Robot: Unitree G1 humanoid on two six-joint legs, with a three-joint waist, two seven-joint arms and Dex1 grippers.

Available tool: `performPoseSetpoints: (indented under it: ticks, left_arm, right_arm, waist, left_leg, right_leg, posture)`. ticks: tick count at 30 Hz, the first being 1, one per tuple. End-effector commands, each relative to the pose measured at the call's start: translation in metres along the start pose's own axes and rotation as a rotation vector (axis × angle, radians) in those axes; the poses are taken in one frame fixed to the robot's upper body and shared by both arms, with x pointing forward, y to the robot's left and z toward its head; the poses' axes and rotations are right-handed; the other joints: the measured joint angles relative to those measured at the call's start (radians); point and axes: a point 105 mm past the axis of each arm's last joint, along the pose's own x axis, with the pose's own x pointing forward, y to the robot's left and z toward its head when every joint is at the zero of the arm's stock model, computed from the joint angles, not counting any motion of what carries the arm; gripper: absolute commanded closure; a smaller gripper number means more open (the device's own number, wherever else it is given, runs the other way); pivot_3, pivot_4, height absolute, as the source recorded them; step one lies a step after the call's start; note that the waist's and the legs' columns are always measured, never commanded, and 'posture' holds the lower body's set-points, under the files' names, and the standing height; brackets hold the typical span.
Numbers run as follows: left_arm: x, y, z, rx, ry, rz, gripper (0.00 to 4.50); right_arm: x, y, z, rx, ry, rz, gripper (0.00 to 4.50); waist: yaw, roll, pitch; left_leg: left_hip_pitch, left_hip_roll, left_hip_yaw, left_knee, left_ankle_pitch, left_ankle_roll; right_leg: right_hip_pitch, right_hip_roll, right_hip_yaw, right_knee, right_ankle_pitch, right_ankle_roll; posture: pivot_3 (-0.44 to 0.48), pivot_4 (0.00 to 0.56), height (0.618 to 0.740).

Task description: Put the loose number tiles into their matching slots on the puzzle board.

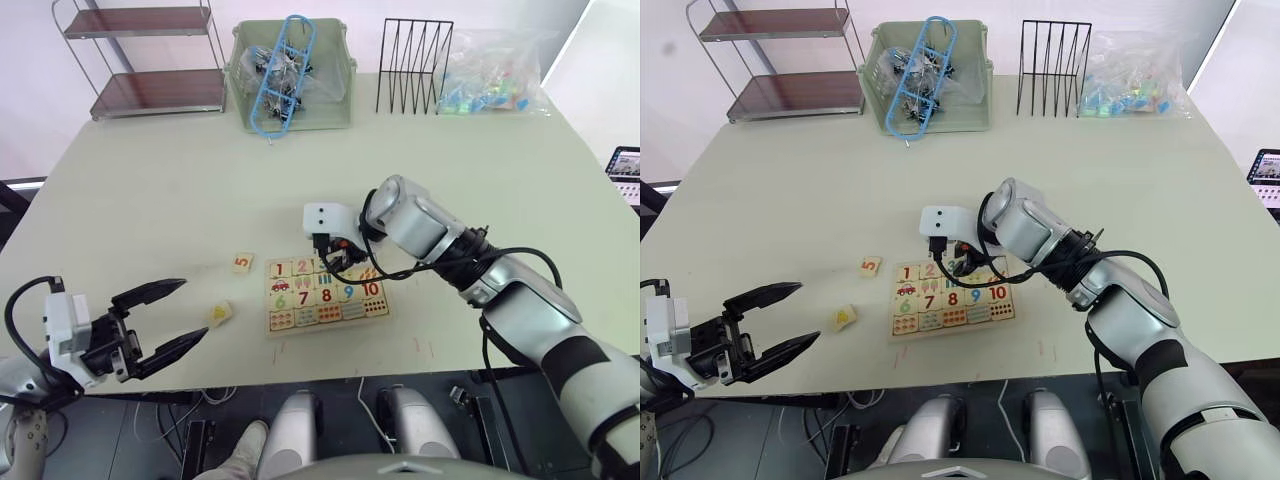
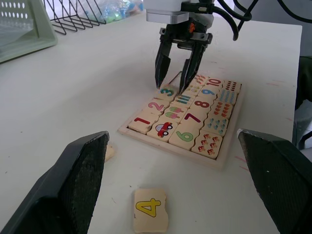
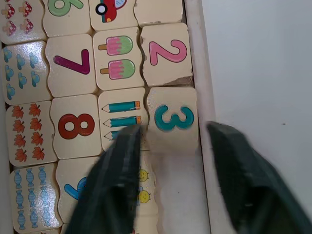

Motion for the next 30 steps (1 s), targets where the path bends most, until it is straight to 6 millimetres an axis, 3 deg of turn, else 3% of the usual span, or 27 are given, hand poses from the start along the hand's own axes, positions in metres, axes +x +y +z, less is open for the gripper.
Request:
performPoseSetpoints:
  ticks: [1,2,18,21,28,30]
  left_arm:
    - [-0.002,0.001,0.003,0.025,-0.006,0.004,0.00]
    - [-0.001,0.001,0.002,0.024,-0.006,0.004,0.00]
    - [0.003,0.003,0.001,0.028,-0.014,0.000,0.00]
    - [0.004,0.003,0.001,0.028,-0.015,-0.003,0.00]
    - [0.006,0.005,0.001,0.032,-0.014,-0.009,0.00]
    - [0.006,0.005,0.001,0.033,-0.015,-0.010,0.00]
  right_arm:
    - [-0.004,-0.001,0.005,-0.024,-0.017,-0.003,0.36]
    - [-0.004,-0.001,0.005,-0.024,-0.017,-0.004,0.14]
    - [-0.030,-0.011,0.004,0.007,-0.102,-0.025,0.14]
    - [-0.033,-0.013,0.003,0.007,-0.124,-0.036,0.88]
    - [-0.031,-0.008,-0.006,-0.024,-0.130,-0.019,4.45]
    - [-0.030,-0.006,-0.006,-0.029,-0.131,-0.014,4.45]
  waist:
    - [0.000,0.000,0.000]
    - [0.000,0.000,0.000]
    - [0.000,0.000,0.000]
    - [0.000,0.000,0.000]
    - [0.000,0.000,0.000]
    - [0.000,0.000,0.000]
  left_leg:
    - [0.000,0.000,0.000,0.000,0.000,0.000]
    - [0.000,0.000,0.000,0.000,0.000,0.000]
    - [0.000,0.000,0.000,0.000,0.000,0.000]
    - [0.000,0.000,0.000,0.000,0.000,0.000]
    - [0.000,0.000,0.000,0.000,0.000,0.000]
    - [0.000,0.000,0.000,0.000,0.000,0.000]
  right_leg:
    - [0.000,0.000,0.000,0.000,0.000,0.000]
    - [0.000,0.000,0.000,0.000,0.000,0.000]
    - [0.000,0.000,0.000,0.000,0.000,0.000]
    - [0.000,0.000,0.000,0.000,0.000,0.000]
    - [0.000,0.000,0.000,0.000,0.000,0.000]
    - [0.000,0.000,0.000,0.000,0.000,0.000]
  posture:
    - [0.000,0.150,0.739]
    - [0.000,0.150,0.739]
    - [0.000,0.150,0.739]
    - [0.000,0.150,0.739]
    - [0.000,0.150,0.739]
    - [0.000,0.150,0.739]
